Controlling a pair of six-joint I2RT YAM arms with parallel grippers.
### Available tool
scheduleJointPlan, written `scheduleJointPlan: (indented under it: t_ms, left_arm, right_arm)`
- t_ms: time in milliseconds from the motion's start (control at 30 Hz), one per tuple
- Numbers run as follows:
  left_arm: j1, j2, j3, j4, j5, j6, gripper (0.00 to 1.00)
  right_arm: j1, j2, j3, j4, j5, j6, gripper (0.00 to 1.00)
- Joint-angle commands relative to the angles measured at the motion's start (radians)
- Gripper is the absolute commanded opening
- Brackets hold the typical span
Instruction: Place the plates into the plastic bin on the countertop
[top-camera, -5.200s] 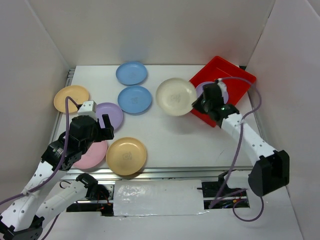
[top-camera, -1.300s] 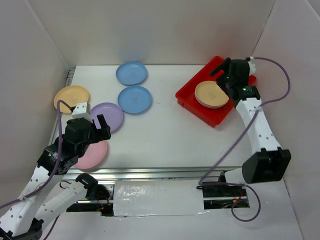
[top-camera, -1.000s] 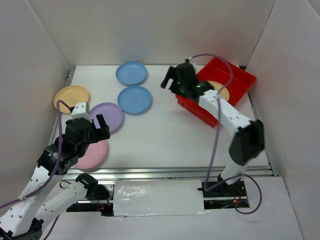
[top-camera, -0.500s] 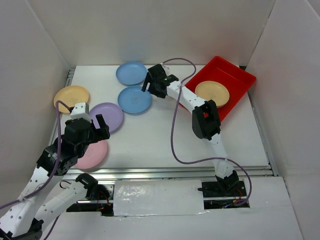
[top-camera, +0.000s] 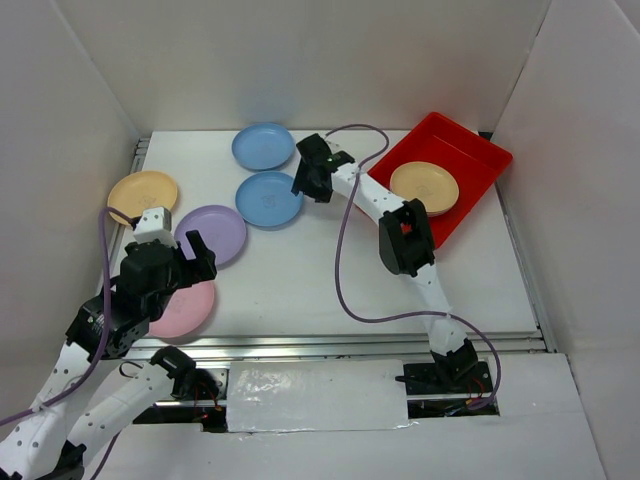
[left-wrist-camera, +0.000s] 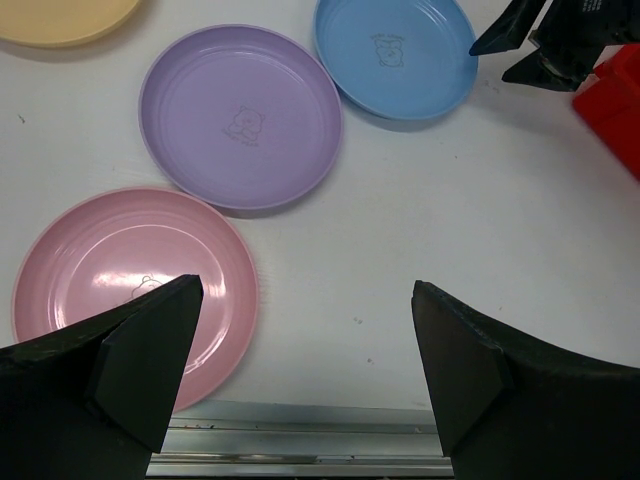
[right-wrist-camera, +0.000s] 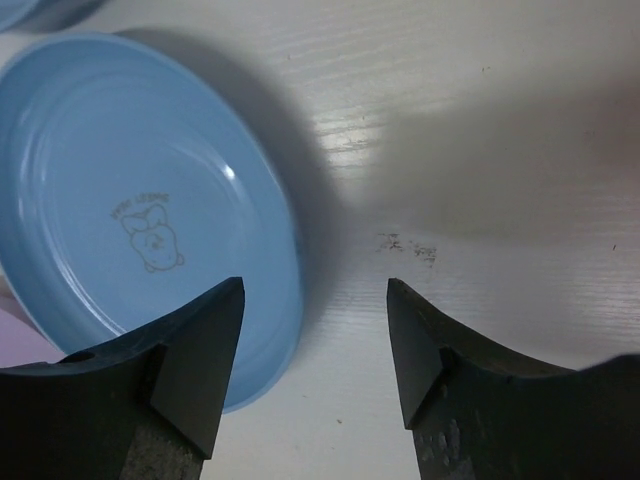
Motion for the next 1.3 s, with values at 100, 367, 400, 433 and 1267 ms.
scheduleJointPlan:
  t_ms: [100,367,400,433,1267]
  left_arm:
    - [0.001,-0.015,0.009,0.031,0.003,0.006,0.99]
    - [0.001,-0.018,0.010,0.033,0.006,0.008,0.99]
    - [0.001,-0.018,0.009,0.033,0.004,0.008,0.99]
    - [0.001,-0.018,0.007,0.034,0.008,0.008,0.99]
    - [0.001,-0.013,0.007,0.034,0.012,0.009,0.99]
  right_arm:
    - [0.004,0.040,0.027,-0.036,-0.044,-0.031,0.63]
    - [-0.005,0.034,-0.034,0.004,-0.090,-0.032,0.44]
    - [-0.006,0.028,-0.042,0.008,-0.094,-0.031,0.42]
    - [-0.008,0.025,-0.059,0.011,-0.098,-0.029,0.41]
    - [-0.209,-0.619,-0.407,0.062,-0.047,-0.049,0.00]
